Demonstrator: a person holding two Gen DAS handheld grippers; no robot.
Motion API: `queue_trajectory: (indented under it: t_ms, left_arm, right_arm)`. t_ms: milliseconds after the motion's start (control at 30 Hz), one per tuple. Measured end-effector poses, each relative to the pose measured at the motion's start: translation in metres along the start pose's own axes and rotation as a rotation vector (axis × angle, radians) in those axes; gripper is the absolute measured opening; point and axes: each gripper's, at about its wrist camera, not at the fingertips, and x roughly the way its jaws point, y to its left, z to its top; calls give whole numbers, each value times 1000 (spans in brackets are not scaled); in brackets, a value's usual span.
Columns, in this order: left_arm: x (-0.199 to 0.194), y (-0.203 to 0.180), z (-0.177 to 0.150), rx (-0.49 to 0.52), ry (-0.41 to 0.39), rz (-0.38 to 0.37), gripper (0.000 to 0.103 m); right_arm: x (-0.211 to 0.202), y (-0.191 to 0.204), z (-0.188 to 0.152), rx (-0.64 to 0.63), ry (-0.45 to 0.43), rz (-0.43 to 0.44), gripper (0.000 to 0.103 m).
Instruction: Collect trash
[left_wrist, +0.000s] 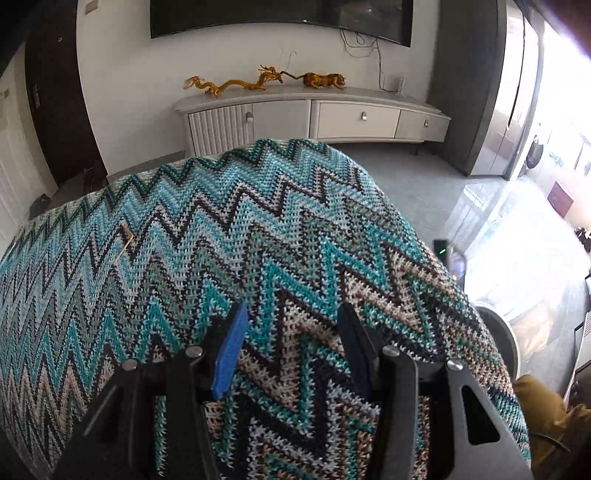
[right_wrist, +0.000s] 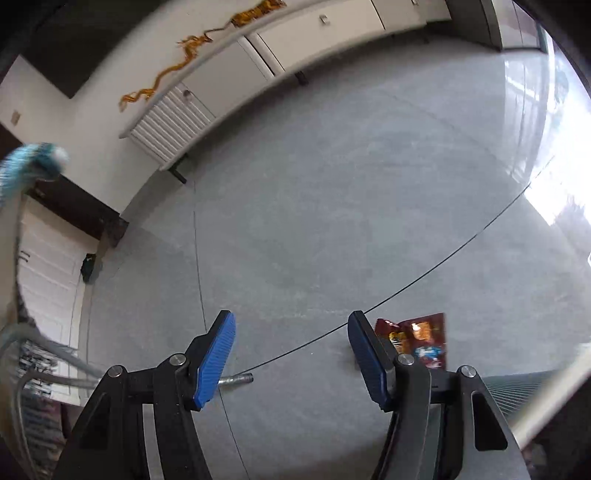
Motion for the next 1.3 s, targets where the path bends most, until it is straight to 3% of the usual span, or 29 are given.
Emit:
queue_trajectory:
  t_ms: [133, 233, 367, 467, 767, 1100, 1200, 1300]
  left_arm:
    - [1, -2, -1, -6, -11, -1, 49]
    - [0, -2, -2, -15, -12, -3, 49]
    - [1, -1, -3, -33, -5, -16, 49]
    - [1, -2, -4, -40, -5, -27, 49]
    - [7, -2, -2, -46, 4, -48, 49]
    - [10, -5, -2, -42, 6, -50, 51]
    - [11, -5, -2, -42, 7, -50, 51]
    - [11, -5, -1, -41, 7, -50, 51]
  right_arm:
    - [33, -8, -9, 21, 48, -73, 62]
    - [25, -5, -11, -32, 15, -122, 65]
    - [17, -27, -11, -72, 1, -248, 66]
    - [20, -47, -12, -91, 0, -358, 76]
    - [105, -109, -60, 32, 120, -371, 86]
    - [142, -137, -76, 80, 146, -335, 86]
    - [151, -140, -81, 75, 175, -330, 77]
    - [154, -137, -84, 26, 168, -358, 77]
